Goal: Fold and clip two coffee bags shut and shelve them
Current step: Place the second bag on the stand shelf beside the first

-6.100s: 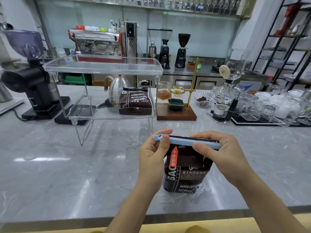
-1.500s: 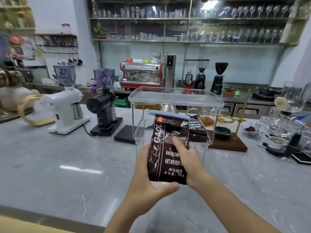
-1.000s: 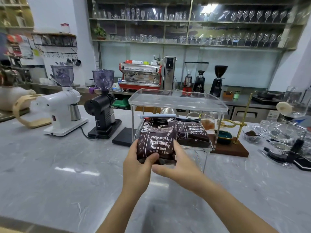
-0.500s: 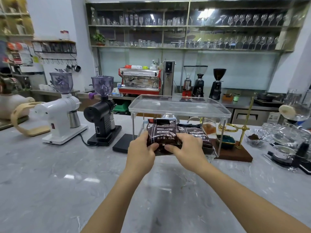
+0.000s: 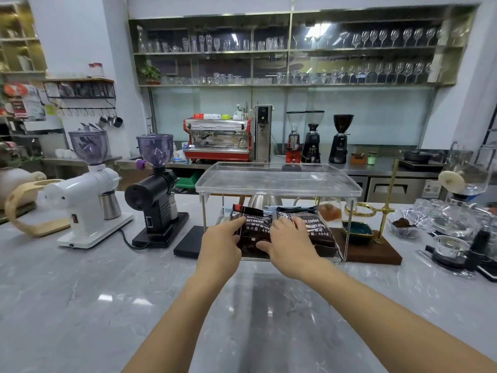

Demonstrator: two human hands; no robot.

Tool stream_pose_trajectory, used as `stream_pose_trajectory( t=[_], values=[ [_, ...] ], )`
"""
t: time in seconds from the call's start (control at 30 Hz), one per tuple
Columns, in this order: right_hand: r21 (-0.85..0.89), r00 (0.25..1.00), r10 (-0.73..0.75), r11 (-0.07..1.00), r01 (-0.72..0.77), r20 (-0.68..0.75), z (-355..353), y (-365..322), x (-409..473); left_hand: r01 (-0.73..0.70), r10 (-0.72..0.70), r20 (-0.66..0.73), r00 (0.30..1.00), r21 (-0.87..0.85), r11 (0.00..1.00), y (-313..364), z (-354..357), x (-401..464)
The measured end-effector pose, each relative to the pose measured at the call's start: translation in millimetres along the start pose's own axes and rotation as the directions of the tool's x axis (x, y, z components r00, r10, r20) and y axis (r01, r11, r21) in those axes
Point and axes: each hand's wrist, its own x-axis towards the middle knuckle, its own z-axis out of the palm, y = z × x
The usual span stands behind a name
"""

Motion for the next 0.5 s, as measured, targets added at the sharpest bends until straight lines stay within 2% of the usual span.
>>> stream_pose_trajectory(
  t=[0.1,0.2,0.37,0.5],
  values=[
    [-0.032,1.0,0.001,0.999,-0.001,-0.007,2.4,-2.1,1.1,-0.013,0.012,0.022,1.0,0.044,0.999,-2.0,2.8,4.8],
    [0.066,0.995,-0.03,0.997,0.037,-0.094,3.0,-3.6,1.4,-0.095,0.093,0.022,0.995,0.131,0.987,-5.4,4.7,10.3],
    [0.026,0.973,-0.182,0.982,0.188,-0.139,3.9,-2.3,-1.1,-0.29,0.313,0.005,0.95,0.386,0.876,-14.7,11.5,16.5],
    [0.001,0.97,-0.221,0.975,0.222,-0.096,3.0,-2.4,2.4,-0.303,0.336,0.039,0.941,0.542,0.784,-18.1,15.4,10.8]
  ],
)
